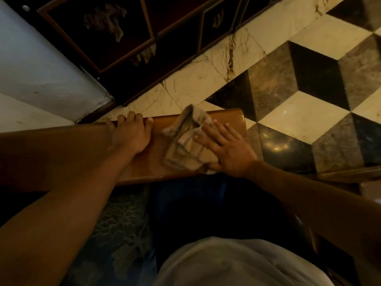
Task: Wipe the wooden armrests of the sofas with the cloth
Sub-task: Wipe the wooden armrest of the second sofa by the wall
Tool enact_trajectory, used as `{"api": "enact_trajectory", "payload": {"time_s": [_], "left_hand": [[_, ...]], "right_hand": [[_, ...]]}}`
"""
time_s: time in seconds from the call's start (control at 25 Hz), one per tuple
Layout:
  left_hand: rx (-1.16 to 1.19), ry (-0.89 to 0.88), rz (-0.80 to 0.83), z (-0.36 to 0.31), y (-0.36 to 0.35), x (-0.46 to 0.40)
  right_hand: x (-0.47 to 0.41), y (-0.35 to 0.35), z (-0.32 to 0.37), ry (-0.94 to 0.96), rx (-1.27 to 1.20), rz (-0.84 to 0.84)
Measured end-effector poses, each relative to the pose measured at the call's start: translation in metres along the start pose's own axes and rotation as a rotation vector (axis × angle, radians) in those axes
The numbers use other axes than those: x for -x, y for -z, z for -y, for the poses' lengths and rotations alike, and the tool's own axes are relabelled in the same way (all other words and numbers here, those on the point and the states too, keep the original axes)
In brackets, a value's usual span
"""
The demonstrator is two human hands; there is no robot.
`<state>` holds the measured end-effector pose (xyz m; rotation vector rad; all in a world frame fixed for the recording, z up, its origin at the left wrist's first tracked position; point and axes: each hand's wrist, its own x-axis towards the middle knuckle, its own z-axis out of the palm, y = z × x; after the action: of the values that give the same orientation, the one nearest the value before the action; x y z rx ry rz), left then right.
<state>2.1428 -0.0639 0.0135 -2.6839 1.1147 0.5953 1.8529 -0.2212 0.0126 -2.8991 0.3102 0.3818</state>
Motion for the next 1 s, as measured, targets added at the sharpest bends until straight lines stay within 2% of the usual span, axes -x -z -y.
{"api": "enact_trajectory", "payload": {"time_s": [0.12, 0.24, 0.28, 0.36, 0.44, 0.52, 0.64, 0.72, 0.8, 0.92, 1.0], "left_hand": [[0.001, -0.001, -0.019, 0.001, 0.0, -0.001], [0.013, 0.001, -0.023, 0.002, 0.0, -0.005], [0.025, 0.011, -0.031, 0.002, -0.002, -0.005], [0.043, 0.028, -0.044, 0.001, -0.004, -0.007], [0.025, 0.029, -0.018, 0.001, -0.002, -0.009], [0.003, 0.021, -0.004, 0.001, -0.001, -0.009], [0.014, 0.054, -0.1, -0.002, -0.003, -0.004], [-0.014, 0.05, -0.132, -0.008, -0.002, -0.005], [-0.02, 0.052, -0.107, -0.013, 0.003, -0.012], [0.02, 0.087, -0.022, -0.02, 0.009, -0.025], [0.027, 0.091, 0.064, -0.025, 0.012, -0.034]], "right_hand": [[-0.025, 0.015, -0.019, -0.287, -0.057, -0.019], [-0.094, 0.037, -0.004, -0.577, -0.168, -0.035], [-0.111, 0.04, 0.006, -0.598, -0.196, -0.026], [-0.116, 0.035, 0.027, -0.525, -0.195, -0.078], [-0.082, 0.021, 0.046, -0.34, -0.188, -0.159], [-0.033, 0.004, 0.056, -0.136, -0.198, -0.156], [0.025, -0.017, 0.038, 0.011, -0.137, -0.13], [0.05, -0.022, 0.014, -0.047, -0.099, -0.146], [0.06, -0.024, -0.001, -0.211, -0.181, -0.139], [0.045, -0.016, -0.01, -0.485, -0.561, -0.22], [0.016, -0.003, -0.021, -0.604, -0.703, -0.29]]}}
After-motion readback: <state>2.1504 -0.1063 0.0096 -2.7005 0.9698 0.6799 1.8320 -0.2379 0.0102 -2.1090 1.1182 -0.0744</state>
